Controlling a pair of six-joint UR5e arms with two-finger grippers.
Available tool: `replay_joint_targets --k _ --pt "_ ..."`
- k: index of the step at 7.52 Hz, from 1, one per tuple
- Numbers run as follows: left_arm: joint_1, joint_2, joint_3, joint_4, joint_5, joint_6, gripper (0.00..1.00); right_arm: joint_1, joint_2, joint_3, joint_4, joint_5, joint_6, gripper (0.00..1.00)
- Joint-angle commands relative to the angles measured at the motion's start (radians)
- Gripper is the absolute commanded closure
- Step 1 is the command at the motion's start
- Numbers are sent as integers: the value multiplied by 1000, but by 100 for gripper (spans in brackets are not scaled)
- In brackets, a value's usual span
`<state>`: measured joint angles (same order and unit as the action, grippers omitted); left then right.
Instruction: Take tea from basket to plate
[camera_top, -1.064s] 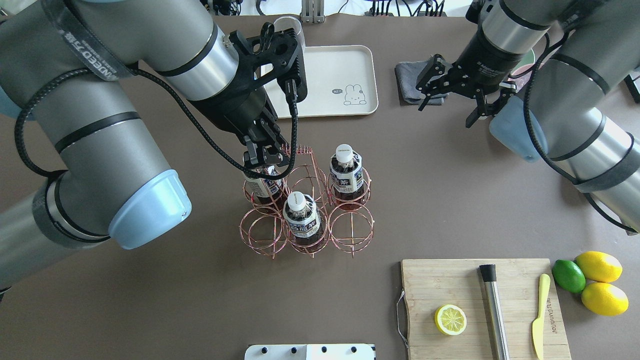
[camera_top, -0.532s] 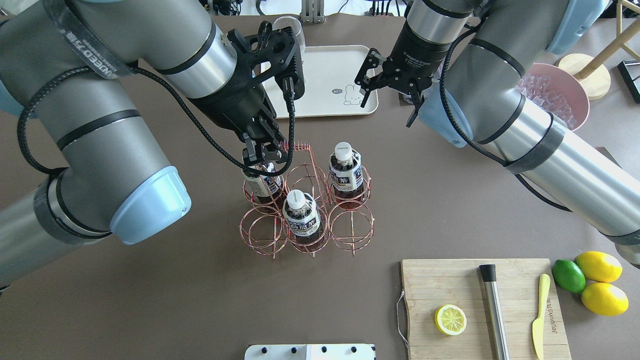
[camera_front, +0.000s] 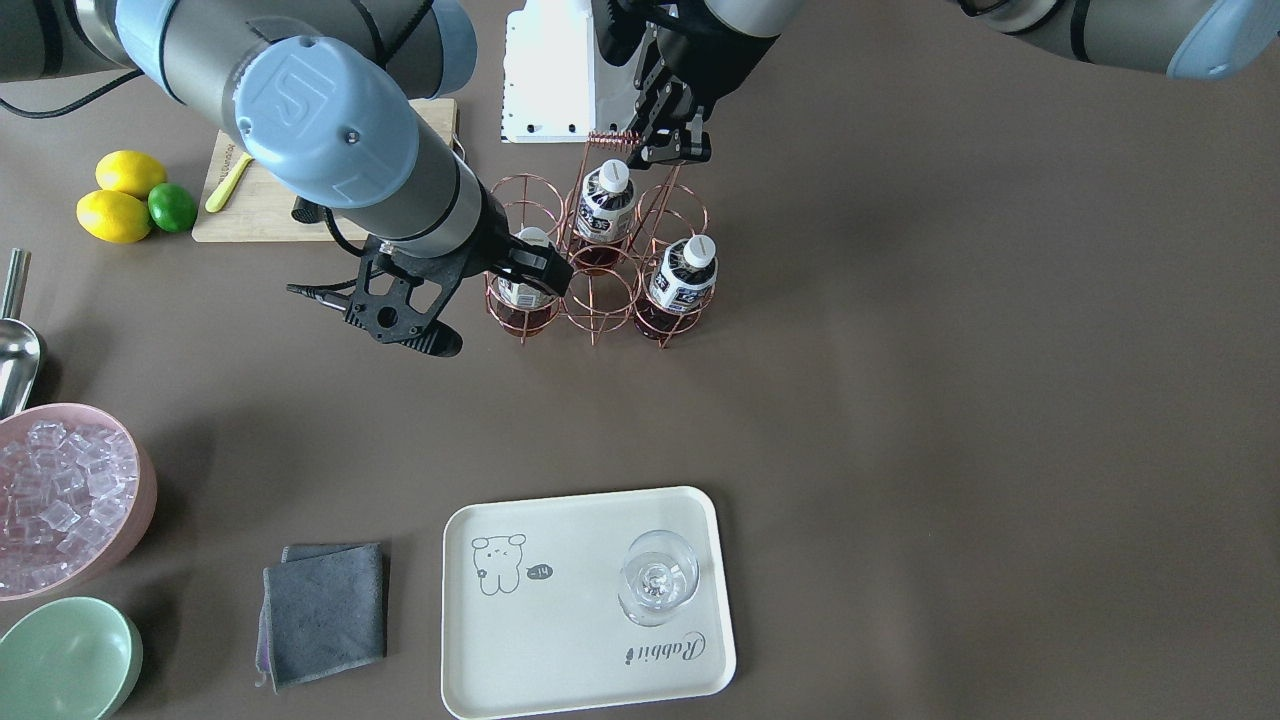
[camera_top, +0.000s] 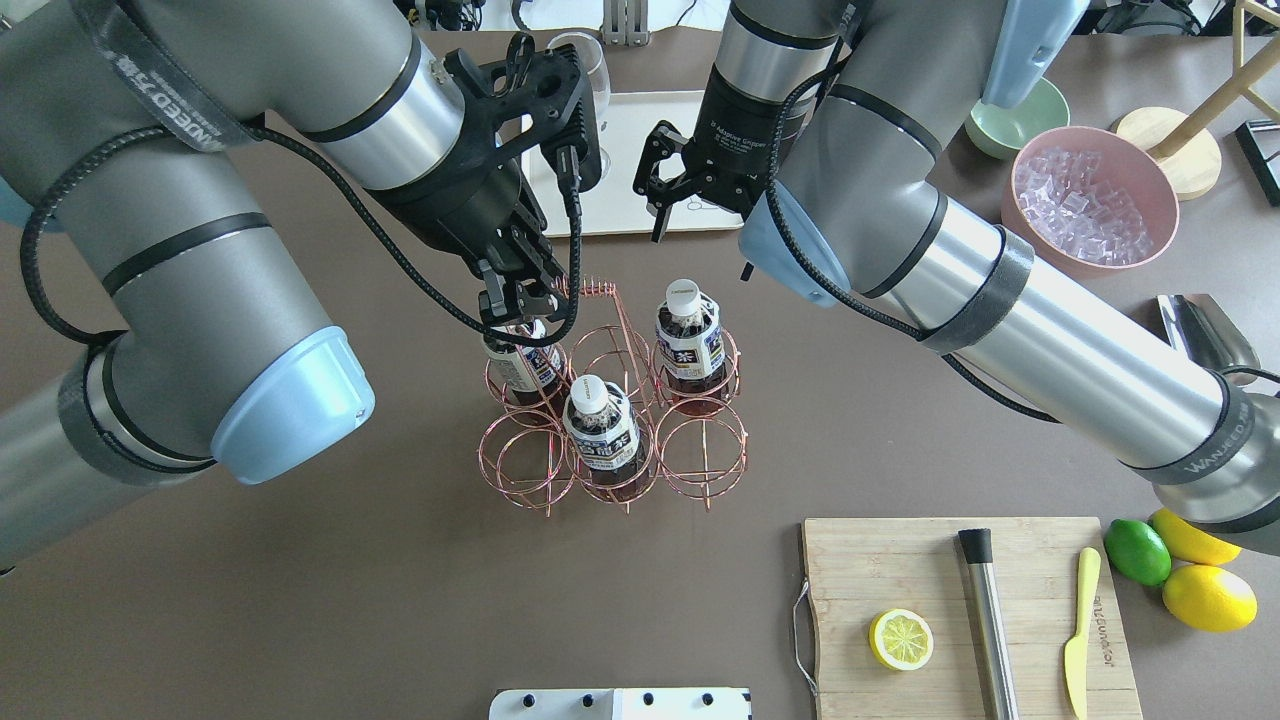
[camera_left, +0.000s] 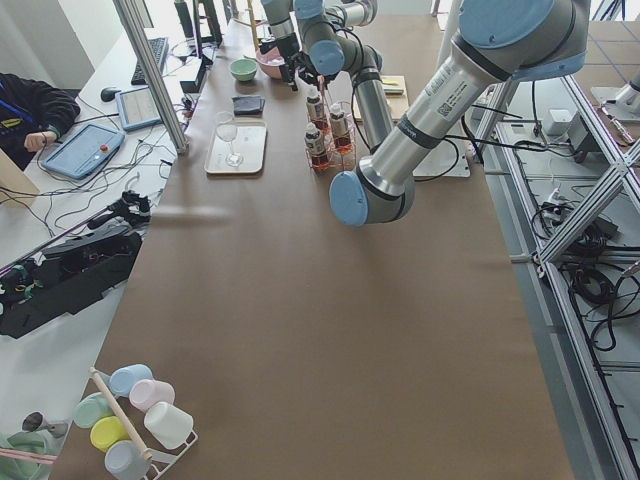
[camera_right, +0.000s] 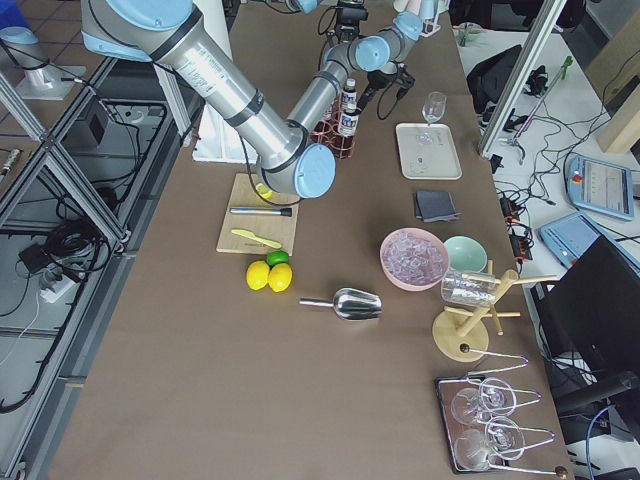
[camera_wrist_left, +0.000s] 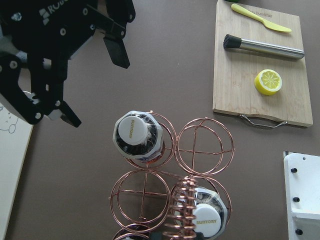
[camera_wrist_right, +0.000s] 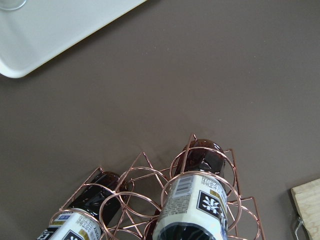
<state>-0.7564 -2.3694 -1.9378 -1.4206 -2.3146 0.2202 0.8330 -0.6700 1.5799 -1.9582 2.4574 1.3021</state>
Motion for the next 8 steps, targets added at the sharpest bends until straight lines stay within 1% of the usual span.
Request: replay_joint_targets --k 1,4,6,7,8 --pt "2 2 0 -1 1 -2 100 -34 20 -6 -31 0 2 14" --pt "5 2 2 -1 1 -2 100 -46 18 -8 -31 0 2 25" --pt "6 2 -3 -1 1 -4 100 -57 18 -11 -31 -2 0 34" --pt "6 2 -4 -1 1 -4 100 -60 17 -11 -31 -2 0 34" --pt "6 4 -4 -11 1 -5 100 -60 14 -6 -31 0 0 42"
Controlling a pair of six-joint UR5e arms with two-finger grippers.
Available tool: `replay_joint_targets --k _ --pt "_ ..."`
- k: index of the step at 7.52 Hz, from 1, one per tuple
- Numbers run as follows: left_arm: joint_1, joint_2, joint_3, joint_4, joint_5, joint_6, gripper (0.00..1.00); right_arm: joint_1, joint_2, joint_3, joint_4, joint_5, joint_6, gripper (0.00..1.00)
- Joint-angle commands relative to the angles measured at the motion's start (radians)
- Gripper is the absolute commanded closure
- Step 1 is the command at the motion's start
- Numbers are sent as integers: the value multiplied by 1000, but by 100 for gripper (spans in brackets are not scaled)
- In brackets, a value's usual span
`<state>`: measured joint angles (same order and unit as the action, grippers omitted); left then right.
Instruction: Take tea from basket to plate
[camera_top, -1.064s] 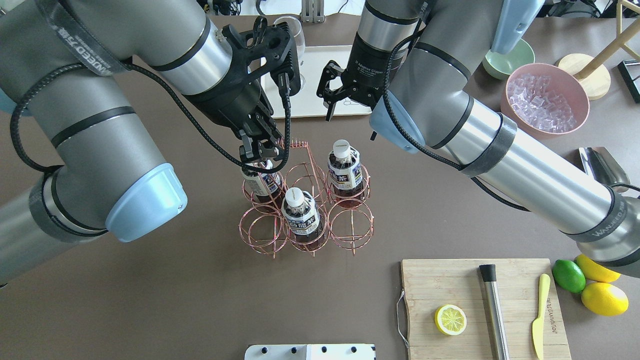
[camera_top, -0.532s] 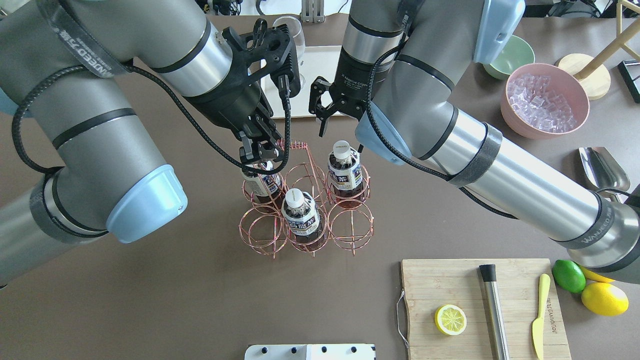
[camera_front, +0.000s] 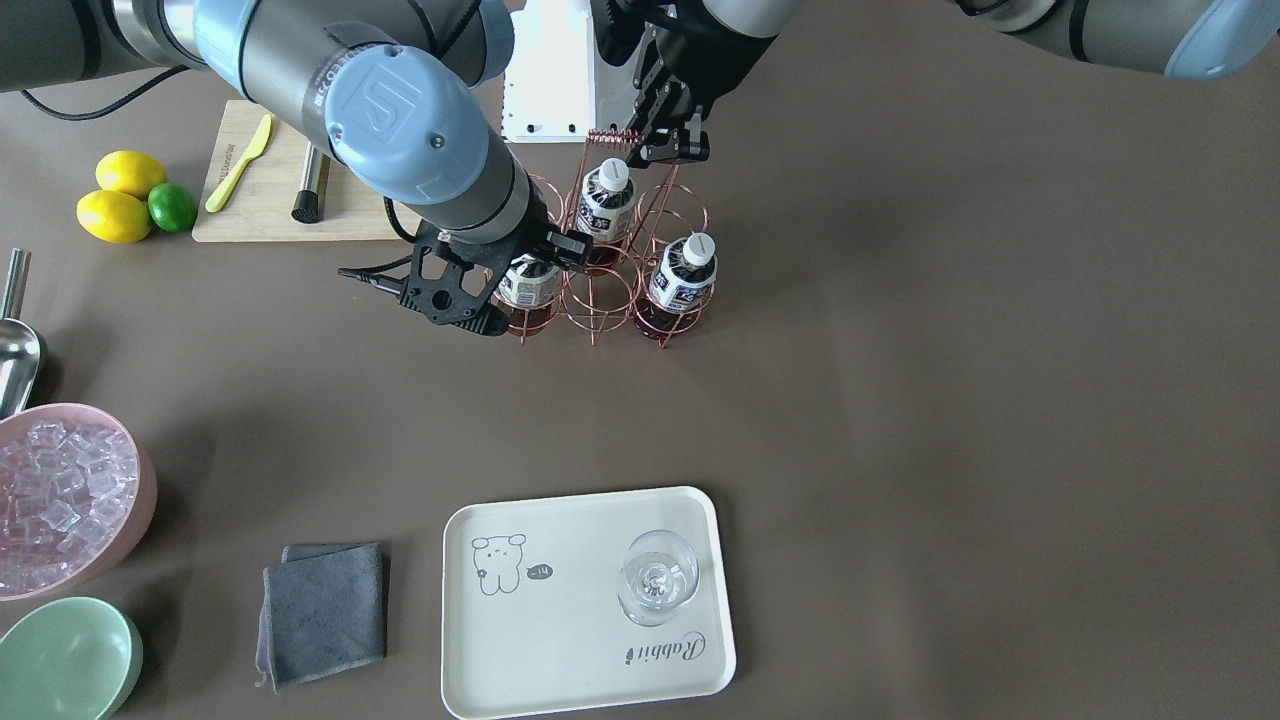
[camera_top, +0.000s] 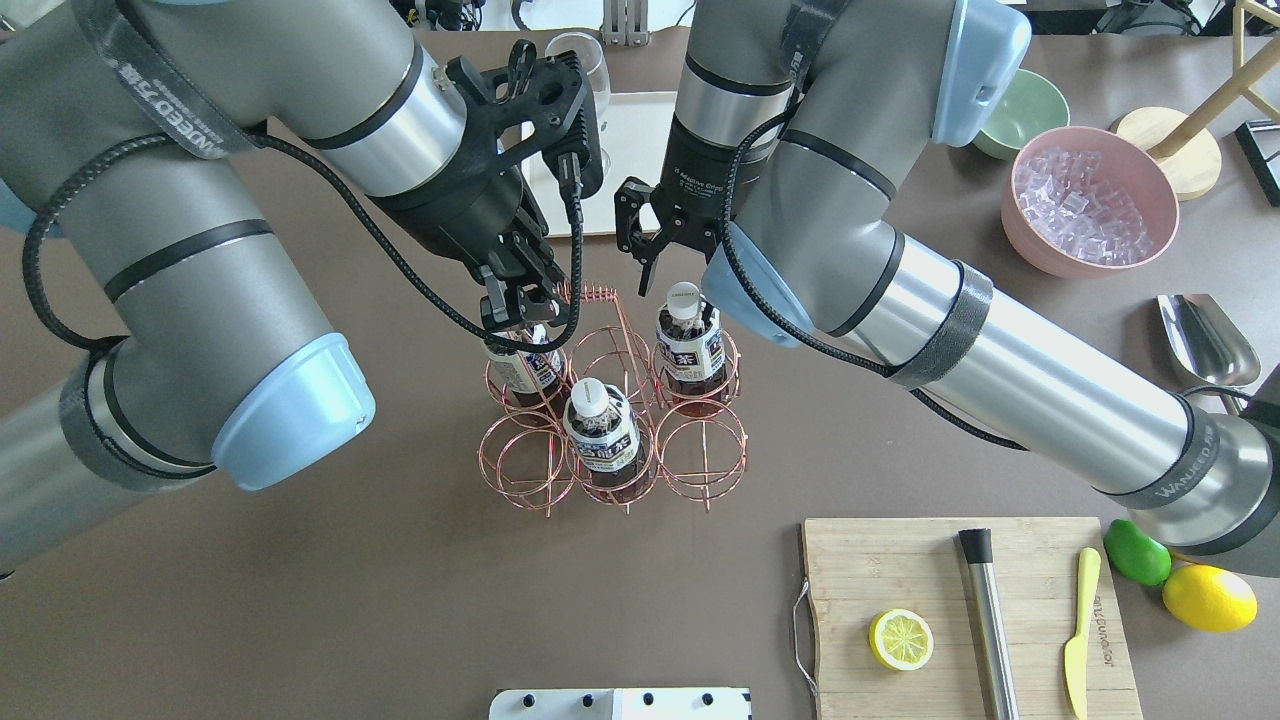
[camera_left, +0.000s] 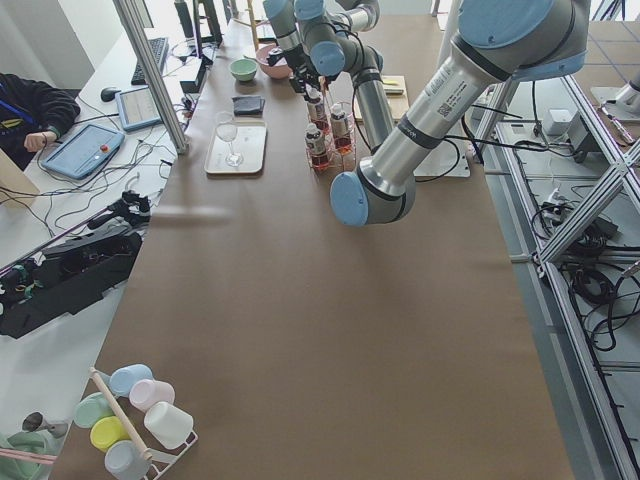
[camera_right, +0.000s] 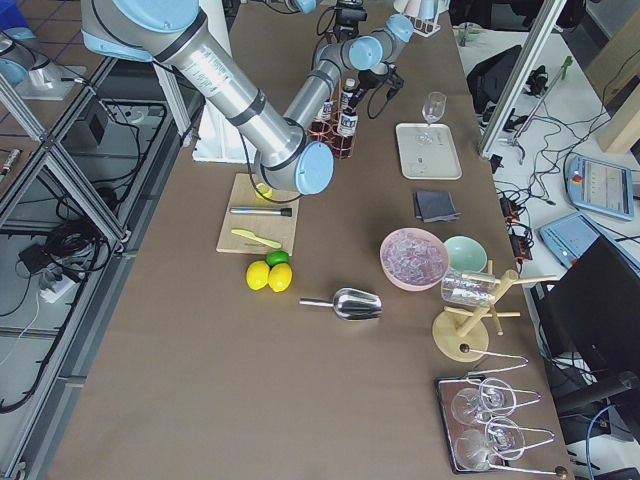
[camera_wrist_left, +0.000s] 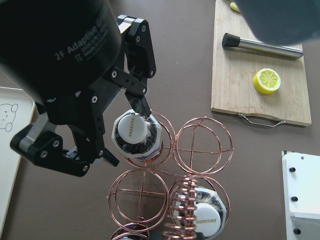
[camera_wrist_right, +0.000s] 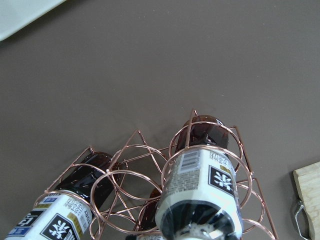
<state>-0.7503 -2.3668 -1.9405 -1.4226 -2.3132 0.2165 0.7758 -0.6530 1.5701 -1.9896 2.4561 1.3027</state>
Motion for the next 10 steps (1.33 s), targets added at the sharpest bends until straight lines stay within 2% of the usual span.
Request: replay_joint_targets --k 1,2,3,5,8,10 --pt "2 1 -3 -10 0 -2 100 -3 -4 4 0 1 0 64" --pt "2 0 -3 -10 0 -2 100 -3 -5 5 0 1 -3 84" --pt "2 0 -3 -12 0 -3 100 -1 -7 8 0 1 -5 100" --pt "3 0 -3 -12 0 -2 100 17 -10 11 -8 7 -5 100" --pt "3 11 -6 -27 0 -3 100 94 6 128 -171 73 -20 100" --pt "3 12 -9 -29 -2 -2 100 144 79 139 -254 93 -20 100"
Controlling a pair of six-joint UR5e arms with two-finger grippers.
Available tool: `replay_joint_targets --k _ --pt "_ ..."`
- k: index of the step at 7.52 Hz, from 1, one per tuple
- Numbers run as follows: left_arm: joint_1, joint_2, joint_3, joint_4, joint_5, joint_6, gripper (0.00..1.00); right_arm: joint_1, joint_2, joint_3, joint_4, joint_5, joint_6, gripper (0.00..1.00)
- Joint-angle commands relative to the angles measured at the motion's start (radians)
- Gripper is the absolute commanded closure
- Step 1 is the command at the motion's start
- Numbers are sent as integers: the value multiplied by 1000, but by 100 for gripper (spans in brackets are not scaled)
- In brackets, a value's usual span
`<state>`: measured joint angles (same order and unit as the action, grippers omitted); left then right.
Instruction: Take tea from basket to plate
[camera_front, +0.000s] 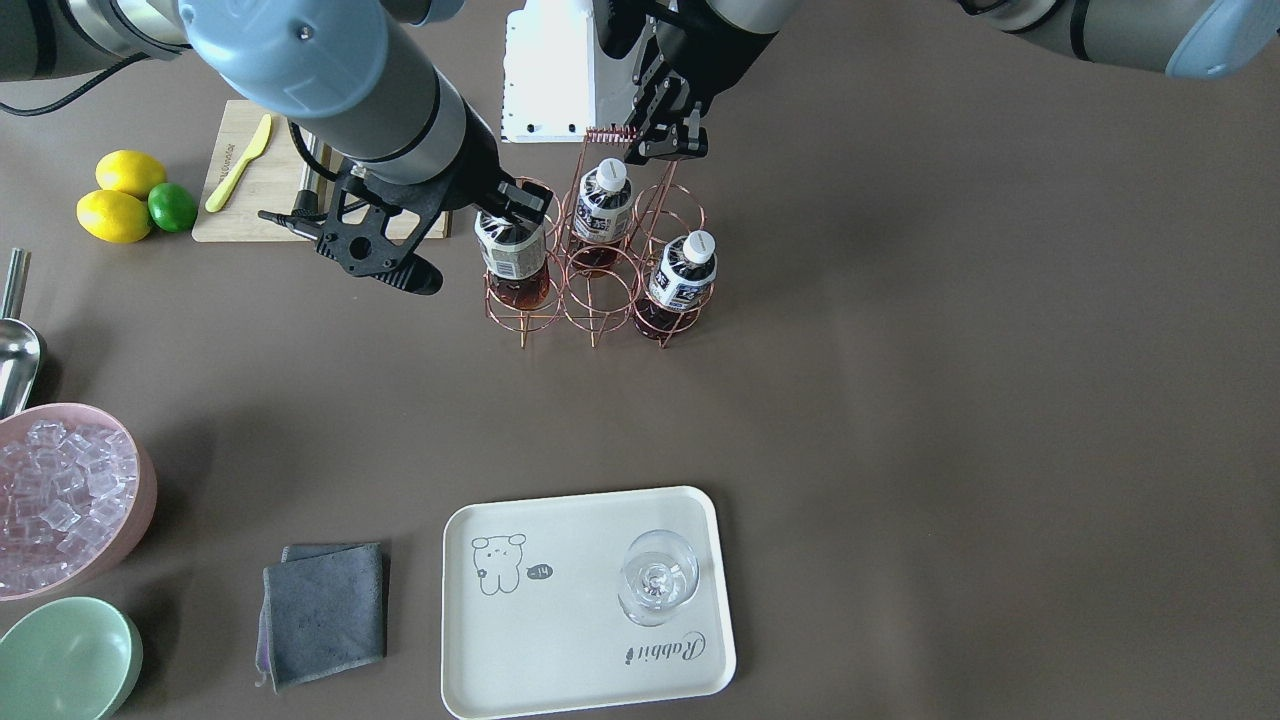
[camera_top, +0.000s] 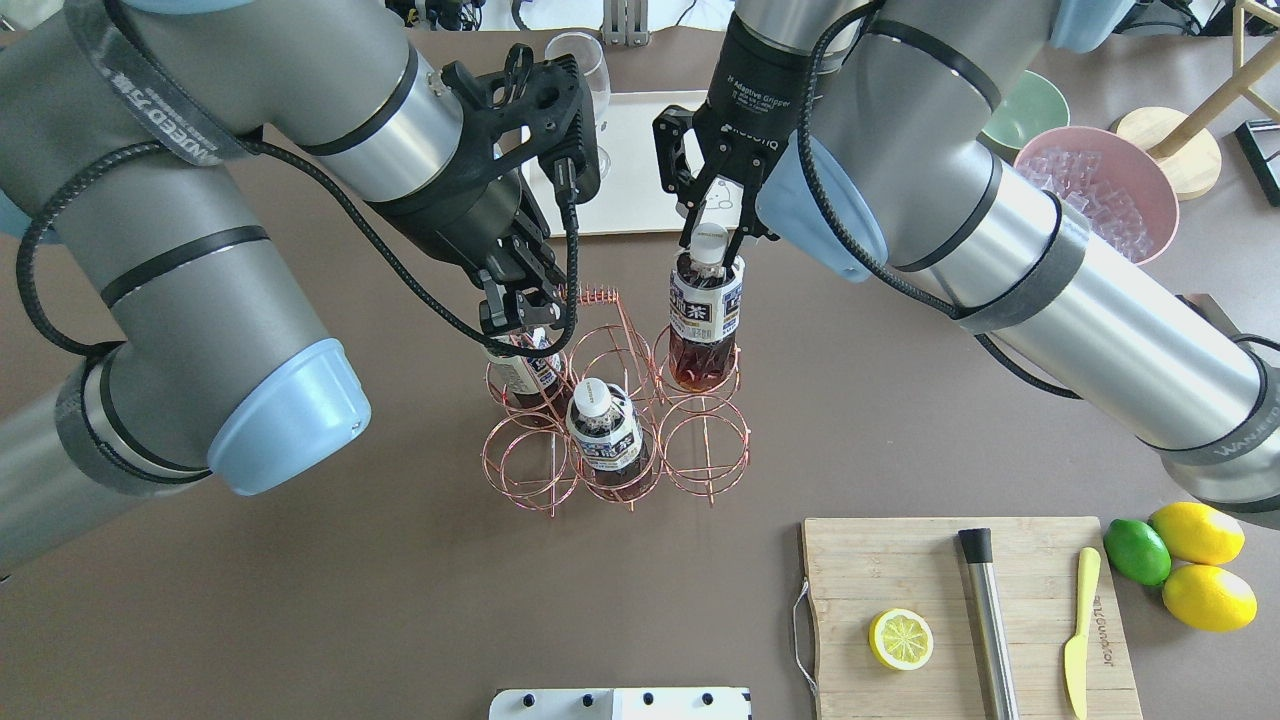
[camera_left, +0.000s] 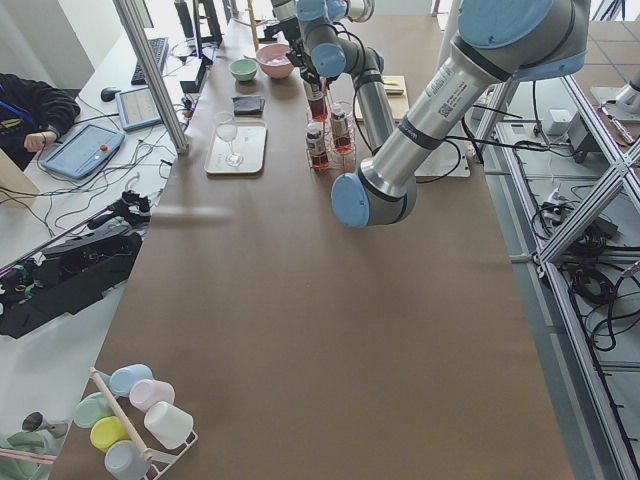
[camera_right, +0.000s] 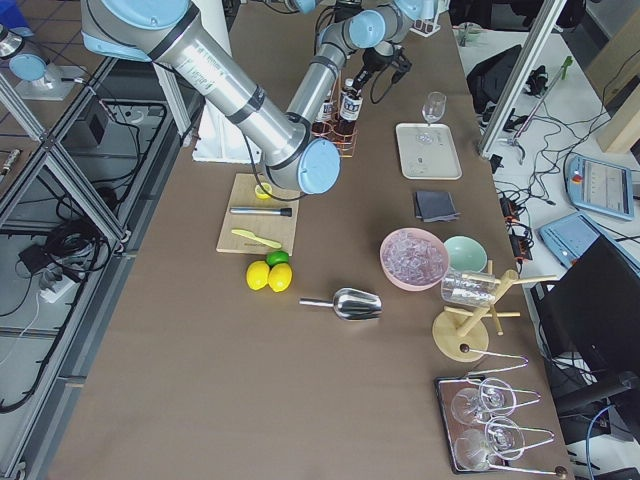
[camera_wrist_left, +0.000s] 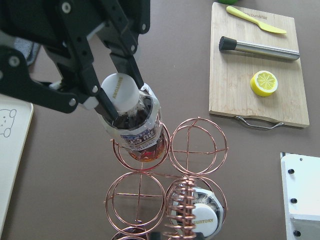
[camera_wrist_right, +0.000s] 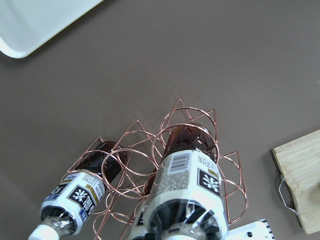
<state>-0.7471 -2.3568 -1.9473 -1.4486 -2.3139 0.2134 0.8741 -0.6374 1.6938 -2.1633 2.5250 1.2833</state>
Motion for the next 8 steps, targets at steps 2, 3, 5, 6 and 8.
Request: replay_joint_targets --k 2,3,5,6,8 --pt "0 4 -1 -3 -1 1 100 115 114 6 -96 26 -1 100" --pt "0 4 -2 -3 -1 1 100 144 126 -28 -90 24 -25 100" --pt "-20 8 -36 7 -2 -2 100 199 163 -193 -72 21 -192 100" --pt "-41 52 -98 13 -2 -11 100 203 163 -348 77 18 -241 100" --pt "-119 86 -174 55 -15 -16 100 192 156 -656 458 14 -228 100"
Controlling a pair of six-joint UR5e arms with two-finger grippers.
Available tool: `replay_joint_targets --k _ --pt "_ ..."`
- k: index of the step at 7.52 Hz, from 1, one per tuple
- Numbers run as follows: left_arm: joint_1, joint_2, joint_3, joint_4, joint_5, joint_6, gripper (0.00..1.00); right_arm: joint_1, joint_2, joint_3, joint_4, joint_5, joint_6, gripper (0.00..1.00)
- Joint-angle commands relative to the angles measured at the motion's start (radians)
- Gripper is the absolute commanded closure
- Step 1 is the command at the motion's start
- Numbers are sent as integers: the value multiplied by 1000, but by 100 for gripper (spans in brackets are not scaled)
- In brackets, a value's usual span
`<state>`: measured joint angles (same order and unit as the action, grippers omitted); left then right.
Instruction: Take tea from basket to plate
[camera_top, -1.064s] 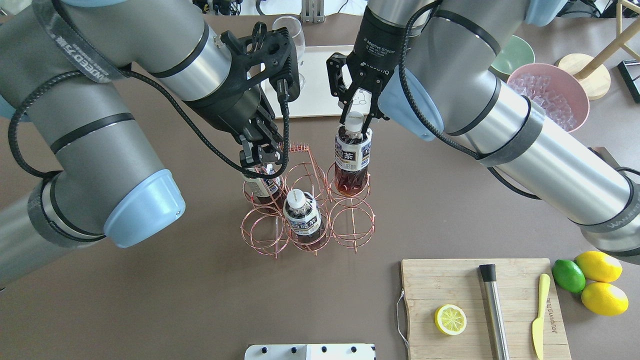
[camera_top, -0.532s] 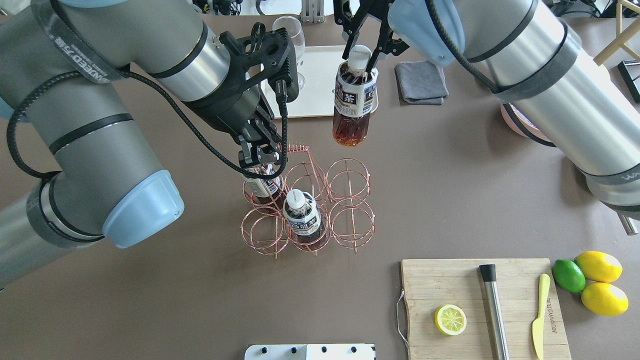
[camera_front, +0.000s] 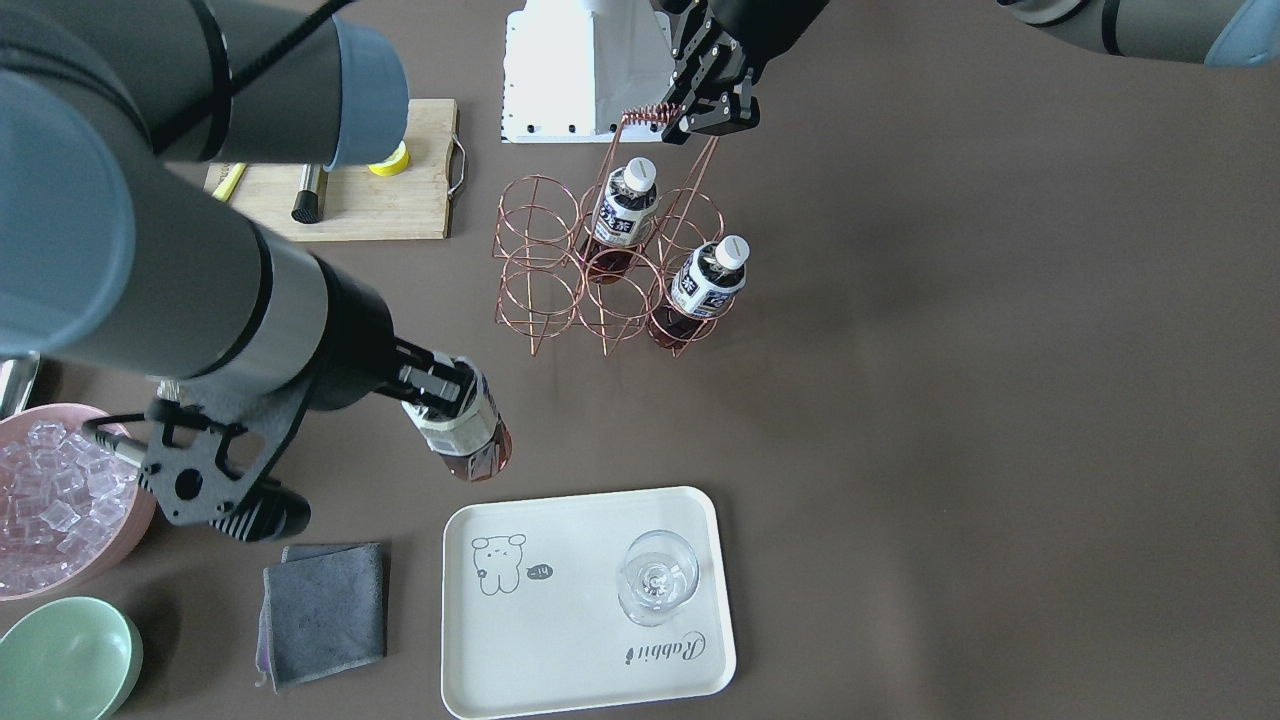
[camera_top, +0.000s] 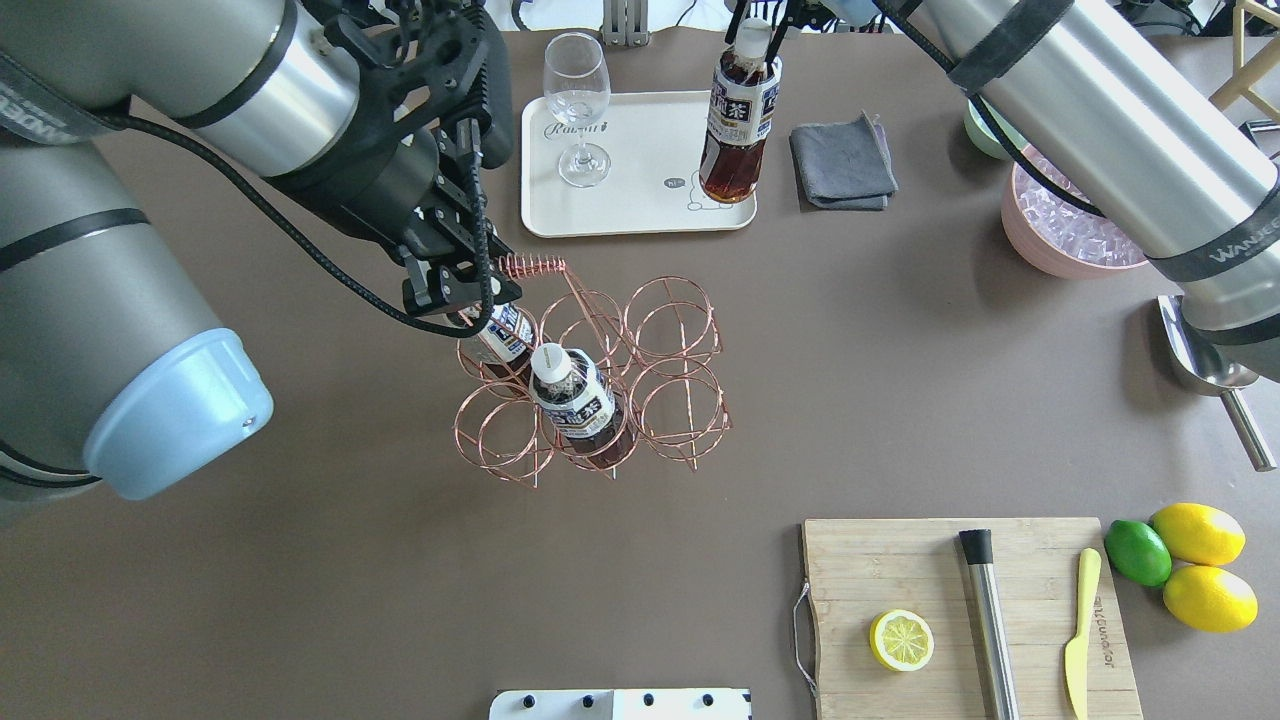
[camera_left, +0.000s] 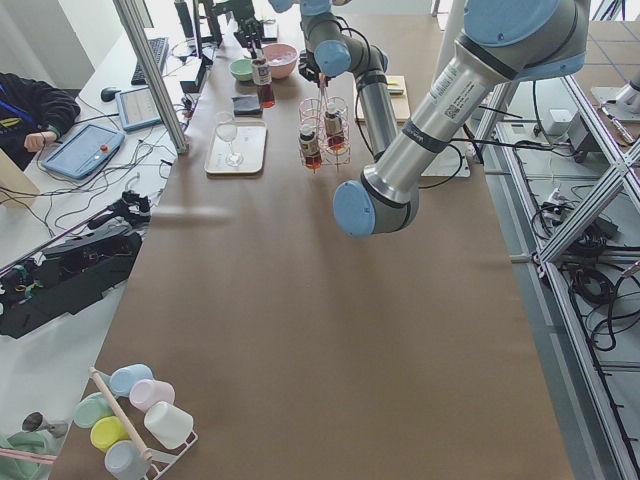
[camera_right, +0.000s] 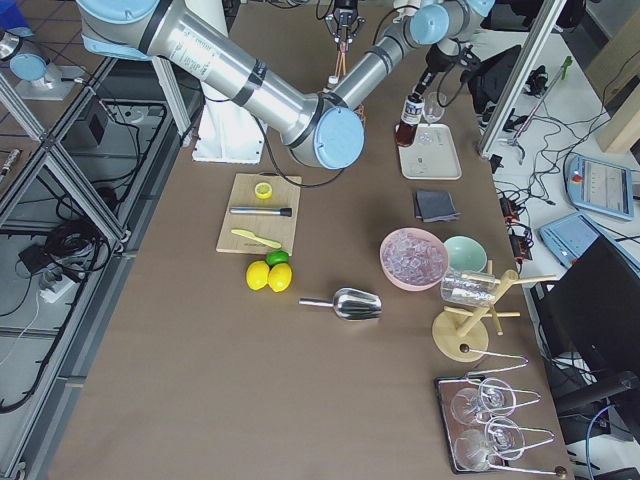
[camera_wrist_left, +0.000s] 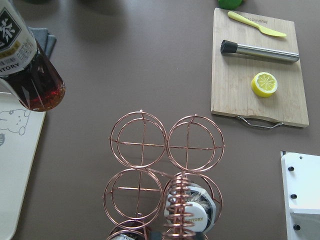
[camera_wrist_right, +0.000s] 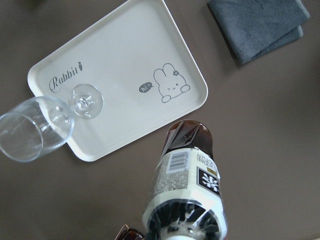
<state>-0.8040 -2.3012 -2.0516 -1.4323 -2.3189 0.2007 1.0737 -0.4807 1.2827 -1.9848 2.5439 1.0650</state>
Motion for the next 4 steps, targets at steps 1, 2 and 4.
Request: replay_joint_targets --k 1,2,4 --pt "-111 48 -100 67 -46 -1 100 -30 1 -299 350 -31 -11 100" --pt "-176 78 -120 67 -78 3 100 -31 7 -351 430 -37 -10 100" --pt "-294 136 -148 67 -103 3 100 -38 19 -379 477 -37 -10 100"
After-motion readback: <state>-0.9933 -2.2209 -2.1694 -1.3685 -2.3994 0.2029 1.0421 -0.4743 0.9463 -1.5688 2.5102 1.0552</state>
